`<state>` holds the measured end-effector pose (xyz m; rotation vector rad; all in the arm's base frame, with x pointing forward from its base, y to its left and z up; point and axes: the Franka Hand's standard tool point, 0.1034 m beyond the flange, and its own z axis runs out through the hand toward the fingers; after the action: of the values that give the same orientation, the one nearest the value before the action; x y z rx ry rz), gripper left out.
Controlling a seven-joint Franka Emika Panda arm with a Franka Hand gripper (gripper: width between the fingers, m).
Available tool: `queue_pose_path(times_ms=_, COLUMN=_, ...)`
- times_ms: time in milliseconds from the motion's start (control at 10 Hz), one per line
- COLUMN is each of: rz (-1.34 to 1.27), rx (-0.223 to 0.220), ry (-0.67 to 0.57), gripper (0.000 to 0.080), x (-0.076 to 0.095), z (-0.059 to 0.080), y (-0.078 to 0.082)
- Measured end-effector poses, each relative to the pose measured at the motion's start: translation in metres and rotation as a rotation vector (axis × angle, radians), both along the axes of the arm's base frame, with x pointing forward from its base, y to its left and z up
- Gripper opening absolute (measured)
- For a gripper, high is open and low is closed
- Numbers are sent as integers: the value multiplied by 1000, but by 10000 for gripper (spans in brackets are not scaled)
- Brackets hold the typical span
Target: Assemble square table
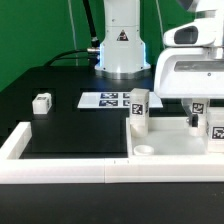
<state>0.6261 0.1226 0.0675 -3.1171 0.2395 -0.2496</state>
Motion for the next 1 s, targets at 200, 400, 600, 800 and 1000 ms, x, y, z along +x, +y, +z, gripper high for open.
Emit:
queue_pose_path(times_ms=200, rz=-67, rx=12, ry=0, gripper=510, x=0, z=0, y=0)
queue_pose_path(times_ms=400, rz=-209, rx=36, ry=-1, gripper=288, x=0, z=0, y=0)
queue_pose_path(times_ms=600, rz=-367, rx=63, ry=0, gripper=288, x=0, z=0, y=0)
queue_pose_path(times_ms=800, rz=-718, rx=118, ry=13, gripper=288, x=-1, z=0, y=-2)
queue_pose_path(times_ms=1000, rz=-1064, rx=235, ry=55, gripper=288, x=0, z=-1, y=-7)
